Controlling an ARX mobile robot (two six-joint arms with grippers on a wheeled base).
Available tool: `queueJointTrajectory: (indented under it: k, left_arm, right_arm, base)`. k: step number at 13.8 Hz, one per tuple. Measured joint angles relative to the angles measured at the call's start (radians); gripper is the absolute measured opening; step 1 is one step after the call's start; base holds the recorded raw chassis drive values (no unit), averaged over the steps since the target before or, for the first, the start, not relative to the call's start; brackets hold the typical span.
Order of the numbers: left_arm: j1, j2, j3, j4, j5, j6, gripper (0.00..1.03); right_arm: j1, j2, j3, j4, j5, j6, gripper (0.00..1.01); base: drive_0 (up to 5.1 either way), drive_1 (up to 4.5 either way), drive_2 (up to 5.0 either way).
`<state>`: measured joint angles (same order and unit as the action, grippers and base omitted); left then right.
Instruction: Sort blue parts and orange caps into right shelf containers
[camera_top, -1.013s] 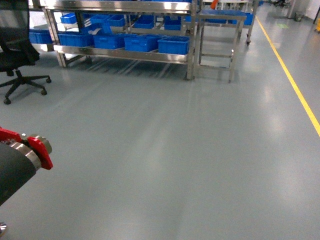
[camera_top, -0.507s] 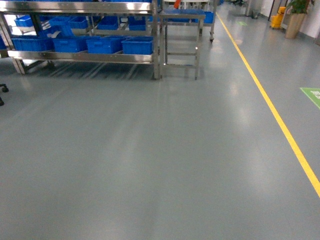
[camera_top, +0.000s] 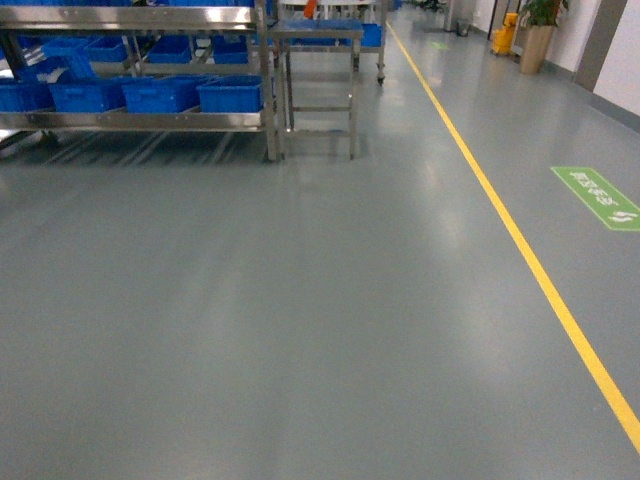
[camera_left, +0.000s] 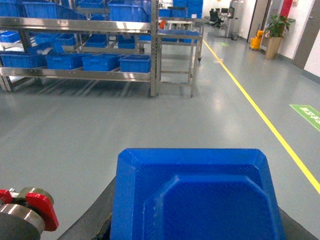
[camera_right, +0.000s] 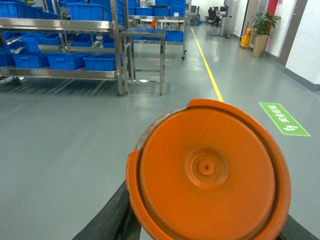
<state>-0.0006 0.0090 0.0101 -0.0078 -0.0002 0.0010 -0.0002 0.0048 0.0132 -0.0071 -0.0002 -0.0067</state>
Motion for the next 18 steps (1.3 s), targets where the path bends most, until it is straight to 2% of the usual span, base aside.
queueJointTrajectory:
  k: [18]
  left_arm:
    - [0.000,0.000,0.000,0.000,0.000,0.000,0.43]
  right_arm:
    - [0.000,0.000,0.000,0.000,0.000,0.000,0.42]
  base:
    - [0.0,4.25,-4.3]
